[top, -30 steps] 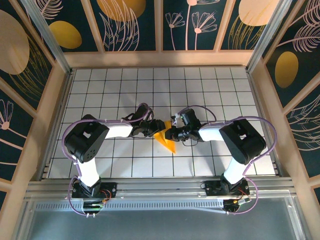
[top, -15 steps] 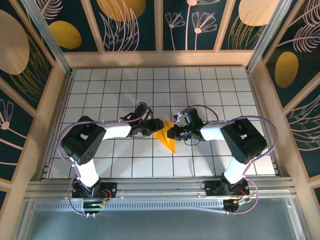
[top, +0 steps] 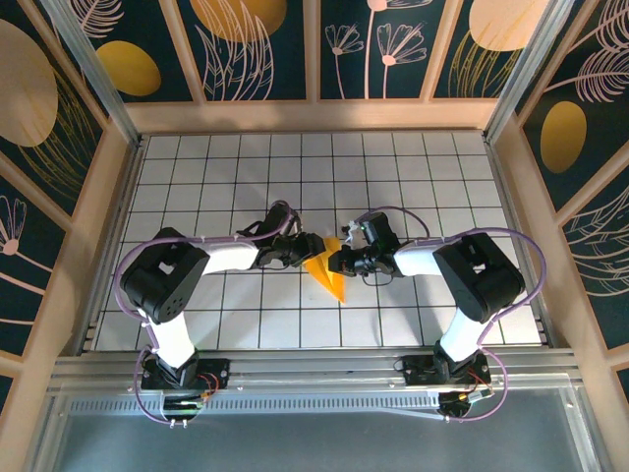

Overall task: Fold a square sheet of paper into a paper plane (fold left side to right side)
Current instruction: Fourth fold the wing at the center of the table.

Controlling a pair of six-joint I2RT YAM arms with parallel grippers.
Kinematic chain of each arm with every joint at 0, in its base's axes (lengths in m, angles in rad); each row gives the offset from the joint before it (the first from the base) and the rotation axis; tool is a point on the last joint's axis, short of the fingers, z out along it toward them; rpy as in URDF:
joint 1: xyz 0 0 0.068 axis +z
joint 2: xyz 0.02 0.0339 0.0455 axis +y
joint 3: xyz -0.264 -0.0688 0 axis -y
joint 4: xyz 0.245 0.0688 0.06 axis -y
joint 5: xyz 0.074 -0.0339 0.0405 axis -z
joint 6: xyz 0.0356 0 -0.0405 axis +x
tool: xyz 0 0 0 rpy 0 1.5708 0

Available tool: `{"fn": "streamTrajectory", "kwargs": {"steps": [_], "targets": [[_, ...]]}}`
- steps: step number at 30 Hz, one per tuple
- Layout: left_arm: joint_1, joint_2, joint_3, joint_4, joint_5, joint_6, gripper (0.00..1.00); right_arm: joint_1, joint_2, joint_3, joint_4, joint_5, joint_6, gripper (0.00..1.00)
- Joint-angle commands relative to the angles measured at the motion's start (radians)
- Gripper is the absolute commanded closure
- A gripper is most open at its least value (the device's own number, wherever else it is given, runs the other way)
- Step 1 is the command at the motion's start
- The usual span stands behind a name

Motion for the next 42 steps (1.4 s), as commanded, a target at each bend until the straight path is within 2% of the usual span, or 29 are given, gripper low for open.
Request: {"fn": "streamTrajectory", "kwargs": {"steps": [1,10,21,26,34,42], "targets": [[-0.009,0.034,0.019,0.024,0.031,-0.023,0.58,-0.006,-0.010,-0.011,-0.005,-0.016,-0.023,0.95],[-0.009,0.066,0.002,0.020,0.007,-0.030,0.59,-0.005,-0.006,-0.010,-0.011,-0.013,-0.021,0.93],[-0.009,0.080,-0.009,0.000,-0.017,-0.032,0.59,-0.005,-0.088,0.004,-0.074,0.002,-0.029,0.74],[-0.009,0.081,-0.005,0.000,-0.018,-0.032,0.59,-0.006,-0.107,0.013,-0.131,0.033,-0.056,0.69],[-0.009,0.079,-0.006,-0.003,-0.020,-0.031,0.59,-0.006,-0.063,0.025,-0.116,0.032,-0.053,0.70],[-0.009,0.078,-0.007,-0.006,-0.022,-0.032,0.59,-0.006,-0.067,0.021,-0.129,0.057,-0.060,0.83]]}}
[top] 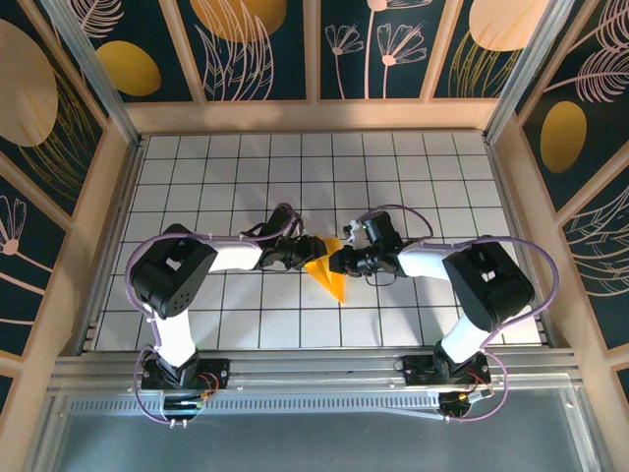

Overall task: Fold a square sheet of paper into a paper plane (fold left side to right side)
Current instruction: Fourth fold the wing at the center of the table.

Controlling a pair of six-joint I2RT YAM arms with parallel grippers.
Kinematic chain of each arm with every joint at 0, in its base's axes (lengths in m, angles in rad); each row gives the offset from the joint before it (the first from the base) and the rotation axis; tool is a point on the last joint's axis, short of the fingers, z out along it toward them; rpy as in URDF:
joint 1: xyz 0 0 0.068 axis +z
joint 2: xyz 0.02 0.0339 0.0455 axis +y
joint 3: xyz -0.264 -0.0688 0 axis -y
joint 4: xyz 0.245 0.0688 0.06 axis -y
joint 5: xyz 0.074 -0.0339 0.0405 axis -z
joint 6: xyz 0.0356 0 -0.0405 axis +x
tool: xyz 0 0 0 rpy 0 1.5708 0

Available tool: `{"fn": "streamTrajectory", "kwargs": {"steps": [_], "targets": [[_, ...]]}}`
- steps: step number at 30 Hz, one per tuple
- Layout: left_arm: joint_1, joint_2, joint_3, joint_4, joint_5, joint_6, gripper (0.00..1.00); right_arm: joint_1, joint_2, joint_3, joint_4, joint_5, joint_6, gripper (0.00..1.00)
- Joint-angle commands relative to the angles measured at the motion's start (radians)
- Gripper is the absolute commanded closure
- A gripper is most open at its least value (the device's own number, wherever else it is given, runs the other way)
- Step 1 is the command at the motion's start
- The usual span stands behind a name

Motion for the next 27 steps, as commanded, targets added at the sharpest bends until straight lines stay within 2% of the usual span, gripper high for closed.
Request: {"fn": "streamTrajectory", "kwargs": {"steps": [1,4,8,27], "targets": [[-0.004,0.033,-0.008,-0.025,-0.033,-0.016,0.59,-0.006,0.006,0.018,-0.026,0.030,-0.014,0.86],[-0.004,0.031,-0.009,-0.028,-0.034,-0.015,0.59,-0.005,0.008,0.021,-0.041,0.047,-0.020,0.94],[-0.004,0.030,-0.006,-0.033,-0.038,-0.012,0.59,-0.005,0.012,0.037,-0.086,0.082,-0.041,0.99],[-0.004,0.036,0.001,-0.040,-0.036,-0.009,0.58,-0.005,0.038,0.074,-0.158,0.173,-0.081,1.00]]}}
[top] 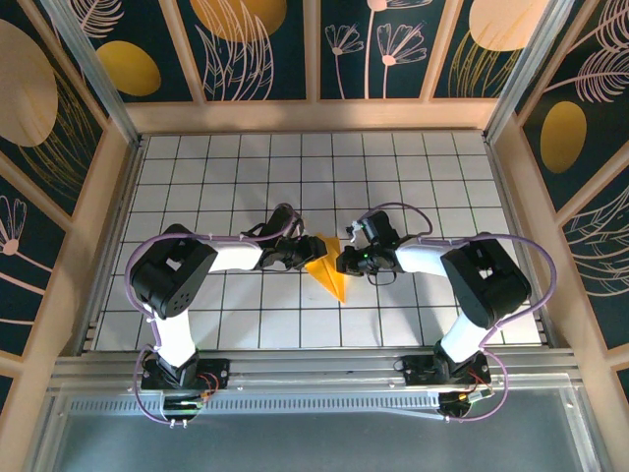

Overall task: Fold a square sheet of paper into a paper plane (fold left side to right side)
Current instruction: Fourth fold the wing at the center of the table.

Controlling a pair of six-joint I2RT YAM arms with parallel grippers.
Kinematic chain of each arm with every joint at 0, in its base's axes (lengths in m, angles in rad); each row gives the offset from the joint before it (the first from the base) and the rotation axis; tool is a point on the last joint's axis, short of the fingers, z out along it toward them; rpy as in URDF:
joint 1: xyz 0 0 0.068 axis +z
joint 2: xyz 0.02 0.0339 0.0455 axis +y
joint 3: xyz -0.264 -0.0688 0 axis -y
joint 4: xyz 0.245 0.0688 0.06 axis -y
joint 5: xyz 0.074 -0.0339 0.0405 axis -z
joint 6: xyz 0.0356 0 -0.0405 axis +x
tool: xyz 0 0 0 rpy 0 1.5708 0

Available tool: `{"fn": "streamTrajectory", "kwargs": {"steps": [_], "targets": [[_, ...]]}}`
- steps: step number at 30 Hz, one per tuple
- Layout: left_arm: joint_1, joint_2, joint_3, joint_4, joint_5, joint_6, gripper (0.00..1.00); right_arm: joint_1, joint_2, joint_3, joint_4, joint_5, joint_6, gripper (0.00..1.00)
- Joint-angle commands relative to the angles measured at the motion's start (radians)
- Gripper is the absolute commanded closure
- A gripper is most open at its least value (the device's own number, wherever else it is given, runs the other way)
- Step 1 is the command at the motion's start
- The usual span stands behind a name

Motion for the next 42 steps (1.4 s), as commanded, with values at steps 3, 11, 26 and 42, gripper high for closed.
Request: {"fn": "streamTrajectory", "kwargs": {"steps": [3,11,26,42], "targets": [[-0.004,0.036,0.004,-0.041,-0.029,-0.009,0.58,-0.004,0.013,0.025,-0.025,0.029,-0.026,1.00],[-0.004,0.035,0.006,-0.046,-0.029,-0.007,0.58,-0.005,0.015,0.029,-0.030,0.049,-0.028,1.00],[-0.004,0.036,0.005,-0.047,-0.030,-0.007,0.58,-0.005,0.016,0.026,-0.034,0.061,-0.028,1.00],[-0.004,0.033,0.001,-0.045,-0.031,-0.010,0.58,-0.004,0.036,0.007,-0.046,0.064,-0.028,1.00]]}}
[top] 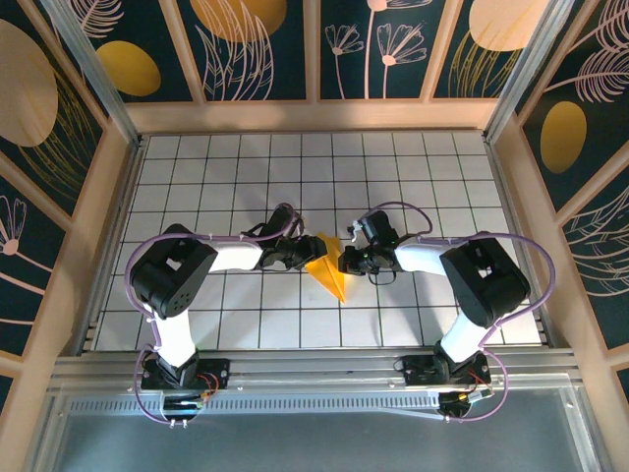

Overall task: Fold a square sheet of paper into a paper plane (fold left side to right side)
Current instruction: Fourth fold the wing at the center of the table.

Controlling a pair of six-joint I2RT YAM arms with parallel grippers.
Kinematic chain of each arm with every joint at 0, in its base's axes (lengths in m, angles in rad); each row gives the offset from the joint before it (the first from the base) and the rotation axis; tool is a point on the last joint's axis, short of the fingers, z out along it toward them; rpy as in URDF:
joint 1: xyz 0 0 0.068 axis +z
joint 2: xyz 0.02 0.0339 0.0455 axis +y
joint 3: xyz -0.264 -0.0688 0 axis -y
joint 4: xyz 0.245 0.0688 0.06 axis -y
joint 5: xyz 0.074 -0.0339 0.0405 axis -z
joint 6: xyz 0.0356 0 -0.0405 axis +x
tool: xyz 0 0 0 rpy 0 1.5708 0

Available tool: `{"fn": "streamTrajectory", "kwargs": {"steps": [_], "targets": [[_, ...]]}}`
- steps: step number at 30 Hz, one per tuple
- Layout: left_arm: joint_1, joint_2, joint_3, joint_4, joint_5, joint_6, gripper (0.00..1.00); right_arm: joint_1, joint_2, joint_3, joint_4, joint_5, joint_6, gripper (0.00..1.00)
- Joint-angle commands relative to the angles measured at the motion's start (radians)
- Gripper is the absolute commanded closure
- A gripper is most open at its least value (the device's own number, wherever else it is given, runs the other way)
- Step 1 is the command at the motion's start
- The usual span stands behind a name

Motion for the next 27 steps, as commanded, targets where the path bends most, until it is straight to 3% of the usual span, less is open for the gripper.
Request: {"fn": "streamTrajectory", "kwargs": {"steps": [1,14,20,23,27], "targets": [[-0.004,0.031,-0.002,-0.044,-0.030,-0.009,0.58,-0.005,0.031,-0.003,-0.025,0.013,-0.009,1.00],[-0.004,-0.024,0.050,-0.057,-0.034,0.016,0.53,-0.005,0.073,-0.014,-0.058,0.044,0.000,1.00],[-0.004,-0.074,0.108,-0.118,-0.084,0.066,0.52,-0.005,0.072,-0.017,-0.073,0.056,-0.004,1.00],[-0.004,-0.073,0.111,-0.109,-0.069,0.089,0.62,-0.005,0.070,-0.014,-0.077,0.059,-0.008,1.00],[-0.004,-0.035,0.110,-0.043,0.023,0.096,0.83,-0.005,0.070,-0.009,-0.083,0.064,-0.012,1.00]]}}
